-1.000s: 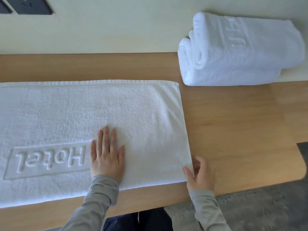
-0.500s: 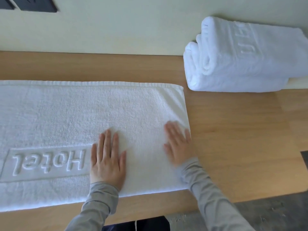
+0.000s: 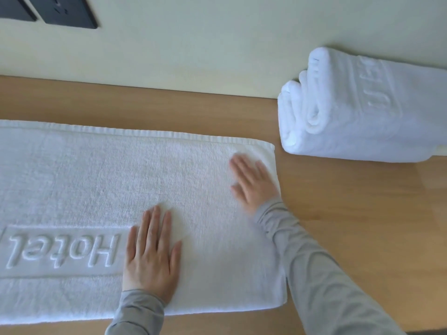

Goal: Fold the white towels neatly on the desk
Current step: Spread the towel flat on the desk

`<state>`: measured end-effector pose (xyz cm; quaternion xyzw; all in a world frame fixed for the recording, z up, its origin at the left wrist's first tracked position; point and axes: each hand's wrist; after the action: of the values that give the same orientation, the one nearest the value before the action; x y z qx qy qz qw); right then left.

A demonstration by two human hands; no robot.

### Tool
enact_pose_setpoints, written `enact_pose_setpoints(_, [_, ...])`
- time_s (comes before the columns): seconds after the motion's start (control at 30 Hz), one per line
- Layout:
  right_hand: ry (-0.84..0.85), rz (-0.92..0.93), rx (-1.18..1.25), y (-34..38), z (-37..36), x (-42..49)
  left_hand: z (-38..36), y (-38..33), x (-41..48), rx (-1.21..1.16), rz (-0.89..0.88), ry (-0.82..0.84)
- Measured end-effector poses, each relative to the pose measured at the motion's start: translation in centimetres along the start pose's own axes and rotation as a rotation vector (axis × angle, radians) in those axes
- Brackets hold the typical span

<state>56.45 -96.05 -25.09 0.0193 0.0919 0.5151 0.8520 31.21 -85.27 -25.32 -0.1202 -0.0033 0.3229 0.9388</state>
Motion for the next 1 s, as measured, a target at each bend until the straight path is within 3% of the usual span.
enact_pose_setpoints(0.1, [0.012, -0.265, 0.0, -5.1, 1.3, 1.2, -0.1, -0.1, 0.0, 0.002, -0.002, -0.007])
enact_pose_setpoints(0.17, [-0.069, -0.33, 0.044, -4.4, 1.8, 1.9, -0.2, 0.0, 0.0, 0.0, -0.004, -0.016])
enact_pose_setpoints(0.23, [-0.135, -0.173, 0.106, -0.9, 1.7, 2.0, -0.2, -0.1, 0.0, -0.002, -0.002, -0.017])
enact_pose_setpoints(0.33, [-0.068, 0.202, 0.021, 3.1, 0.3, 1.0, -0.2, -0.1, 0.0, -0.004, -0.001, -0.019])
enact_pose_setpoints(0.4, [-0.06, 0.123, -0.014, 1.7, 0.1, 1.1, -0.2, -0.1, 0.0, -0.004, -0.001, -0.024])
enact_pose_setpoints(0.57, [-0.045, -0.33, 0.032, -3.4, 1.0, 1.2, -0.3, 0.0, 0.1, -0.003, -0.01, -0.026])
enact_pose_setpoints(0.67, [-0.082, -0.206, 0.104, -1.0, 1.0, -1.2, -0.3, 0.1, 0.1, -0.003, -0.009, -0.024])
enact_pose_setpoints(0.77, [0.046, -0.07, 0.103, 2.1, 0.0, -4.8, -0.1, 0.1, 0.2, 0.008, -0.012, -0.01])
enact_pose_setpoints(0.87, [0.131, -0.105, 0.084, 2.5, -1.0, -8.0, 0.1, 0.0, 0.2, 0.021, -0.004, 0.014])
enact_pose_setpoints(1.0, [0.095, -0.133, 0.169, -0.1, 0.6, -8.5, 0.6, -0.3, 0.3, 0.014, 0.022, 0.056])
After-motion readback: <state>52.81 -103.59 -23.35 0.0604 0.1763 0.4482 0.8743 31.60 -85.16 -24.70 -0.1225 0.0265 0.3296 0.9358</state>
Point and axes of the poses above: each hand's wrist, its own x-axis towards the middle knuckle, its own z-axis out of the back of the hand, y = z × x
